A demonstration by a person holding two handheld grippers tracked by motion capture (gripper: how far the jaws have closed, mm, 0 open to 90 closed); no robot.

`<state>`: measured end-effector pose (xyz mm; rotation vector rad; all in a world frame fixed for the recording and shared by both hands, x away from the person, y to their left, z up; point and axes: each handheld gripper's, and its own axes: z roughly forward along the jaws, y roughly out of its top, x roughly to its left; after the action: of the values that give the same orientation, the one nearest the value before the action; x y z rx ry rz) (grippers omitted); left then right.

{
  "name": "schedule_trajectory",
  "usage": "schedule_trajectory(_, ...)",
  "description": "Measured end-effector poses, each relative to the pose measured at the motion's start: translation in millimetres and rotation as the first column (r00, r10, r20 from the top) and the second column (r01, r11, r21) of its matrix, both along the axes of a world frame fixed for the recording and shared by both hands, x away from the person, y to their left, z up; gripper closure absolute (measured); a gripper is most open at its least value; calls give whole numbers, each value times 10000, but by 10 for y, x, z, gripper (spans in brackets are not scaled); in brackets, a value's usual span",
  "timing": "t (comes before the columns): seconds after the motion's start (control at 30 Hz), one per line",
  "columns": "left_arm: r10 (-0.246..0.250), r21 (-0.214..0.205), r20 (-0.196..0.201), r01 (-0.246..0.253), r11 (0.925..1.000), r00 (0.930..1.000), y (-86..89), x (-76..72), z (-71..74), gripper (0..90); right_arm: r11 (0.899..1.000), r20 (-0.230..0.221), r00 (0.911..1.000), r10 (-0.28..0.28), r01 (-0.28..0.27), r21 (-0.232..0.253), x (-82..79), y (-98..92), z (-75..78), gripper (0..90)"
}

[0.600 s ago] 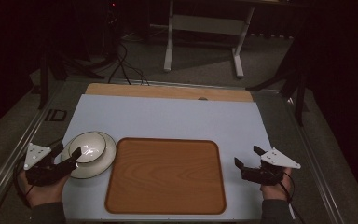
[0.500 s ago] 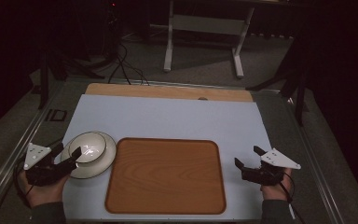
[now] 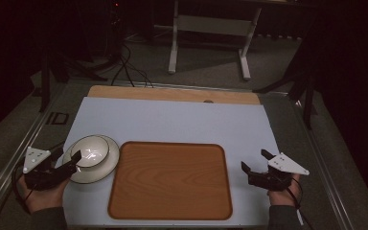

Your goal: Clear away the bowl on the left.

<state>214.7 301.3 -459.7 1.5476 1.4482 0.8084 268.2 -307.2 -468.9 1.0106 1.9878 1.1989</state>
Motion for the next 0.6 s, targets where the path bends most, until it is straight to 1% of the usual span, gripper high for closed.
schedule_trajectory(0.07,41,7,6,-41,10000,10000,17,5,0,384,10000,16,10000,14,-14,-22,-1,3,1,134)
schedule_trajectory(0.2,254,-109,117,-253,9996,9996,58,1,4,382,10000,123,9999,-25,25,-13,-7,-1,11,134)
schedule_trajectory(0.37,417,-124,4,-417,9991,9991,103,40,-20,378,9999,241,9996,-117,115,90,-13,-20,21,134)
schedule_trajectory(0.5,463,-95,-176,-465,9989,9988,135,76,-49,386,9999,231,9997,-119,119,35,-11,-14,21,134)
schedule_trajectory(0.6,566,-102,-226,-568,9983,9981,153,95,-64,387,9999,271,9996,-118,117,58,-13,-17,24,134)
